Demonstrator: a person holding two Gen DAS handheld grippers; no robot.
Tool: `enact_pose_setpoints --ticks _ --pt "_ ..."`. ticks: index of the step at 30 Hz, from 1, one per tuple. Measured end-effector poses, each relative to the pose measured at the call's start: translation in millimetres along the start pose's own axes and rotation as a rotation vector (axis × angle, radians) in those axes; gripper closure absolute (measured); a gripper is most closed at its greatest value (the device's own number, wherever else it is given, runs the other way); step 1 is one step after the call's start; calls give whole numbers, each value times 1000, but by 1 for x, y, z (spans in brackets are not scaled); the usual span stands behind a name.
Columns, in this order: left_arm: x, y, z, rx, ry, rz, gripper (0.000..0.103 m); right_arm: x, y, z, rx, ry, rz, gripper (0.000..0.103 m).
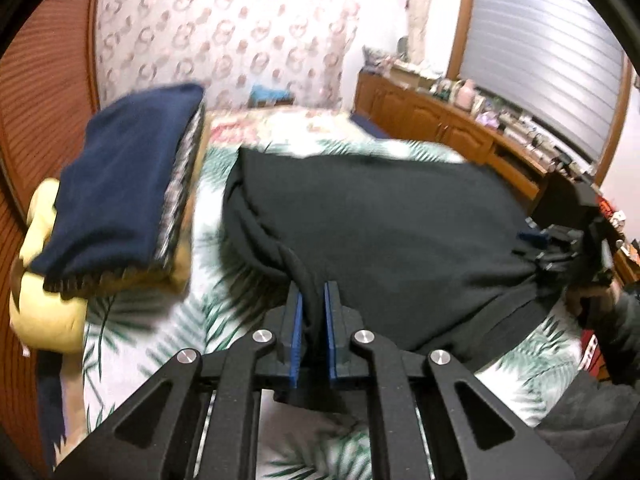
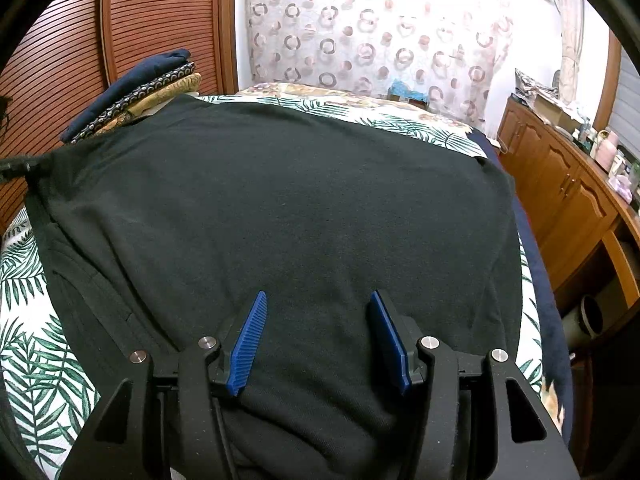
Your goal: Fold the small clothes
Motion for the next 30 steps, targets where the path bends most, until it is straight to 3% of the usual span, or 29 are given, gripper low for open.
enact_pose_setpoints --ticks 12,30 --pt "27 69 78 154 -173 66 93 1 -2 9 12 13 2 46" --pt "63 109 144 297 -252 48 93 -13 0 27 60 27 9 46"
Point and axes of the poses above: each gripper's, at about its wrist camera, not at the fingertips, and x roughly the way its jaws point, z to its right, y to its top, the point moved 3 cm from there along x, roughly the way its jaws point, and after that the axes turned 15 degrees about -y, right-handed, at the moved point
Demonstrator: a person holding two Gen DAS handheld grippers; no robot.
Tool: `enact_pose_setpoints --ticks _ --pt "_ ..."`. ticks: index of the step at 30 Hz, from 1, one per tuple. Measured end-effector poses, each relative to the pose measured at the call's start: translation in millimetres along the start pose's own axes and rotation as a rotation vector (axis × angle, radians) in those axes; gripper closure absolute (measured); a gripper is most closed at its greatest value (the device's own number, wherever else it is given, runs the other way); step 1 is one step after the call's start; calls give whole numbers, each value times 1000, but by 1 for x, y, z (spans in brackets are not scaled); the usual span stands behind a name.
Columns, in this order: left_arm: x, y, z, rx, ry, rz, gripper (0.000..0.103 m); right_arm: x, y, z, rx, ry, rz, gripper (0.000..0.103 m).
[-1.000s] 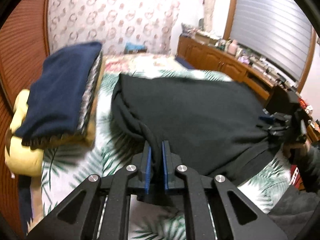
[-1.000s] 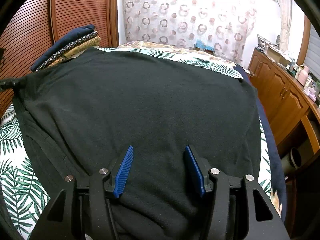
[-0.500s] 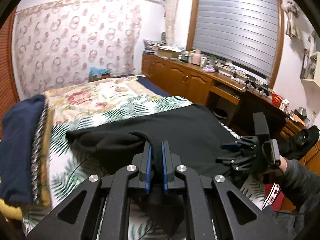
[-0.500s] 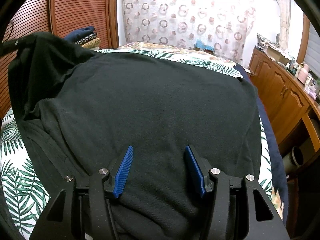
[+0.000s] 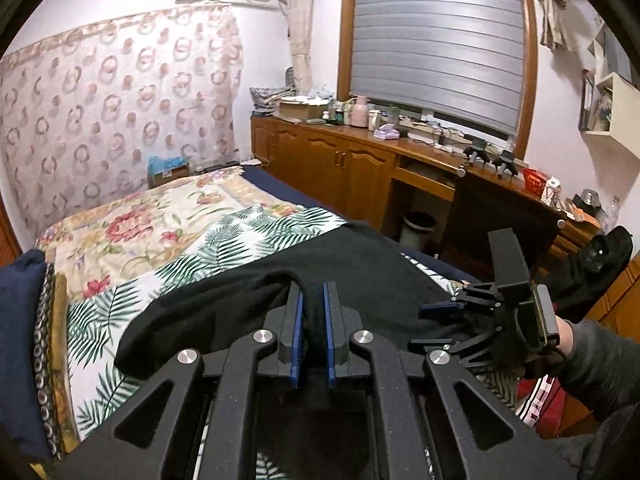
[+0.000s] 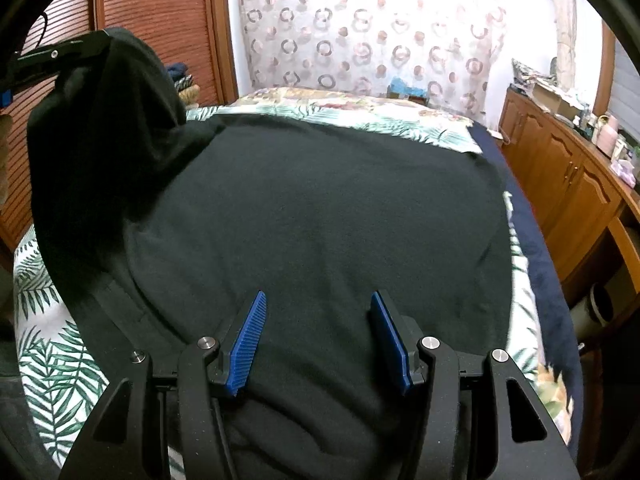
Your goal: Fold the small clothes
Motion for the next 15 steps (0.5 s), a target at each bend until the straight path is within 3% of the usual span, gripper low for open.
enact_pose_setpoints --ticks 15 --pt "42 49 64 112 -117 -26 93 -55 -4 46 65 -110 112 46"
Point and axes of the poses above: each gripper's, at about its wrist camera, not at the fingertips, and x roughly the way its jaws point, z to its right, y to its top, the point moved 3 cm from there along x, roughly the way its jaws point, and after that the axes turned 15 degrees about -y, right-handed, at the moved point
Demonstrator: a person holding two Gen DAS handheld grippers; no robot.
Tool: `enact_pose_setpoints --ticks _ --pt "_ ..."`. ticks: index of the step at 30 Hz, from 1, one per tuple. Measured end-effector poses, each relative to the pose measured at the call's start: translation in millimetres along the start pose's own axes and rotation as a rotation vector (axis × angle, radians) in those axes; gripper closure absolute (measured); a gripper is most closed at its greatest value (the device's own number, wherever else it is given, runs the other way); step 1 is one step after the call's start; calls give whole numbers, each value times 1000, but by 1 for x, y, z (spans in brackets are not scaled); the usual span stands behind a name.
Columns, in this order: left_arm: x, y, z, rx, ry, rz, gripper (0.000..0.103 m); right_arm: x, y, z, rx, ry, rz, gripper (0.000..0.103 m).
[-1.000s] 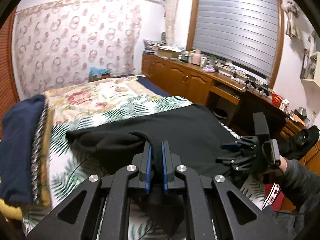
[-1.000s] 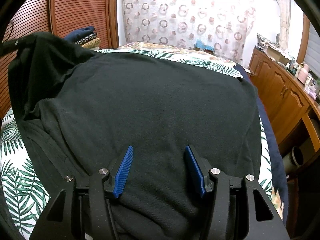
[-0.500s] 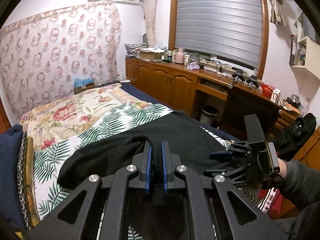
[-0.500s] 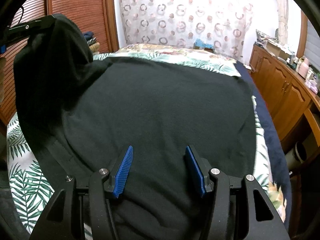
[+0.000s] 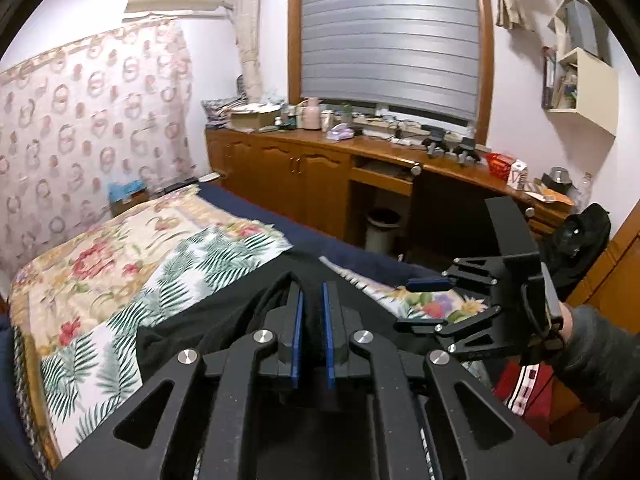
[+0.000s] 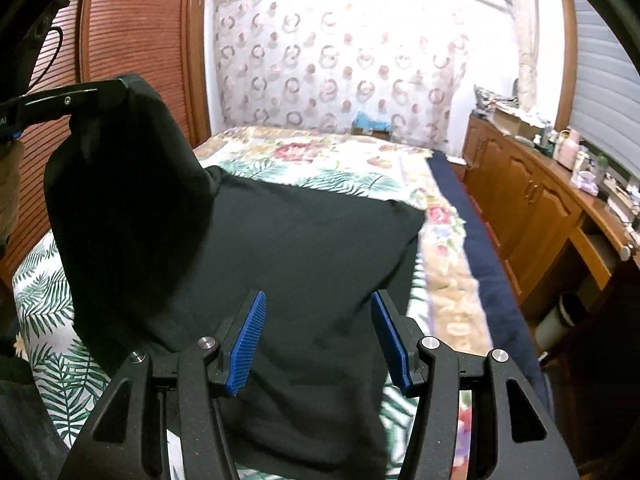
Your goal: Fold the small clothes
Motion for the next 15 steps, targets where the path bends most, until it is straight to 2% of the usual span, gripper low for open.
enact_pose_setpoints --ticks 3,7,8,9,13,15 --pt "8 7 6 4 -6 4 93 -3 -8 3 1 -20 -6 47" --pt "16 6 1 -42 -40 9 92 -4 -15 3 7 -34 -22 46" --pt "18 2 -1 -47 -43 -4 81 -3 -15 5 8 -36 -26 46" --pt "19 0 -4 -52 -36 -11 62 -3 -16 4 11 -40 -28 46" --pt "14 -19 -25 -109 -5 -19 45 0 -11 -1 14 -31 -36 46" --pt "9 -27 -36 -133 15 -13 29 3 -9 -7 9 -17 -40 46"
Point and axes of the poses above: each gripper's, at about its wrist camera, not at the fingertips, and x roughly the way its jaws point, z to its right, y to its top, the point moved 3 cm from there along x, roughly the way its jaws point, and after that the axes turned 15 degrees about -y, right-handed, at the moved point
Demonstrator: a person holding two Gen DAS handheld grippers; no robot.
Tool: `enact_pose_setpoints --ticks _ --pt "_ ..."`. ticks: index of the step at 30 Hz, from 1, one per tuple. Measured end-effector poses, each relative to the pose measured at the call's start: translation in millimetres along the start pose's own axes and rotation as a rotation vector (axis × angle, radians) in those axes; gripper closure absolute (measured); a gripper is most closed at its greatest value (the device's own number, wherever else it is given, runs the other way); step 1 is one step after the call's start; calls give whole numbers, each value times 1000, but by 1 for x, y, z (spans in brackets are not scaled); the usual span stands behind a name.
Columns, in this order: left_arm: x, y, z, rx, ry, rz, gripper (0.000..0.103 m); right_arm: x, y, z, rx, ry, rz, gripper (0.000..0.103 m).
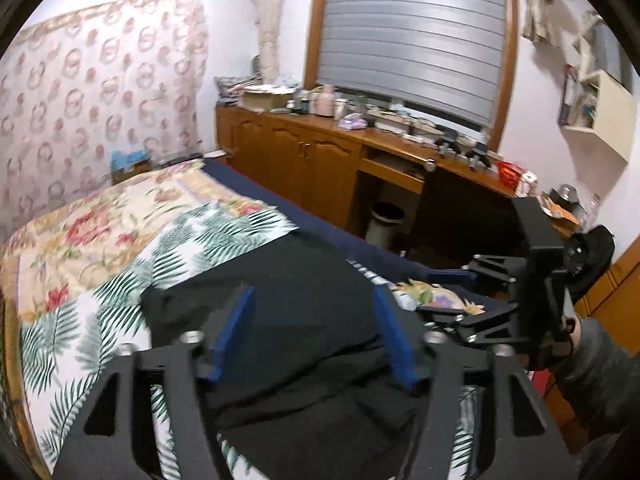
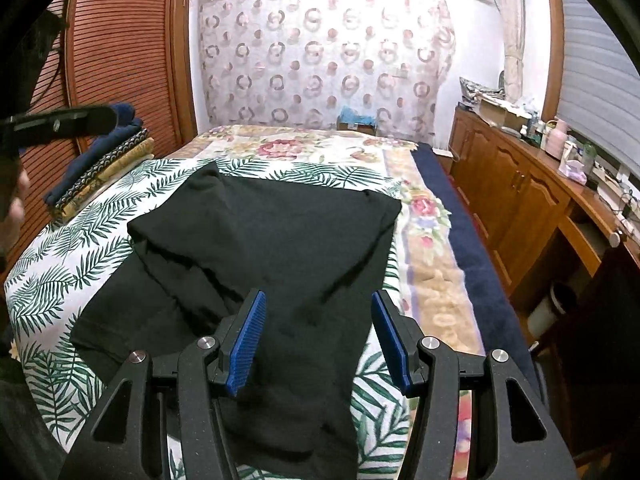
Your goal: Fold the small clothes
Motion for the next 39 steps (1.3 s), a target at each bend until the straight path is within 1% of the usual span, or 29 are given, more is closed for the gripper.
enact_pose_setpoints --ticks 1,3,7,11,16,19,24,32,34,35,36,37,38,39 --pt "-4 -5 -8 -15 14 3 27 5 3 6 -3 8 -2 46" --pt "-9 -16 -22 -43 36 0 27 12 7 1 -12 21 -11 46" --pt "-23 -36 -48 -86 117 10 27 26 12 -12 -24 64 -26 47" --pt "-36 -59 -70 -139 149 13 27 36 13 -28 -56 107 -49 46" --pt "-44 -81 -83 -177 199 18 27 48 13 -35 -92 126 -87 46" --pt "-45 -92 -85 -167 250 16 27 49 13 -30 -84 142 -102 46" --pt "-46 -104 -89 -196 242 24 27 51 13 -26 -73 169 -117 46" --pt "-42 -111 -90 -218 235 20 27 49 12 -27 -78 228 -151 47" --pt "-39 -114 -90 -225 232 20 27 48 12 -28 -84 229 -149 51" --pt "-37 -117 -89 -228 229 17 27 47 12 -28 -90 236 -147 56" --pt "-36 -119 -88 -230 226 15 27 45 12 -30 -95 238 -141 67" --pt "-35 -120 -88 -233 224 14 27 44 13 -32 -103 238 -134 74" --pt "-34 -122 -87 -238 222 16 27 41 14 -32 -111 234 -122 86" --pt "-33 -124 -86 -244 220 21 27 38 15 -31 -112 232 -107 89"
Point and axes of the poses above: each gripper's, at about its wrist camera, not at the fingertips, and x roughly the way its jaws point, z to its right, y to its top, the point moved 3 cm from there along x, roughly the way its jaws point, and after that the axes turned 15 degrees about -y, right-handed, at the moved point
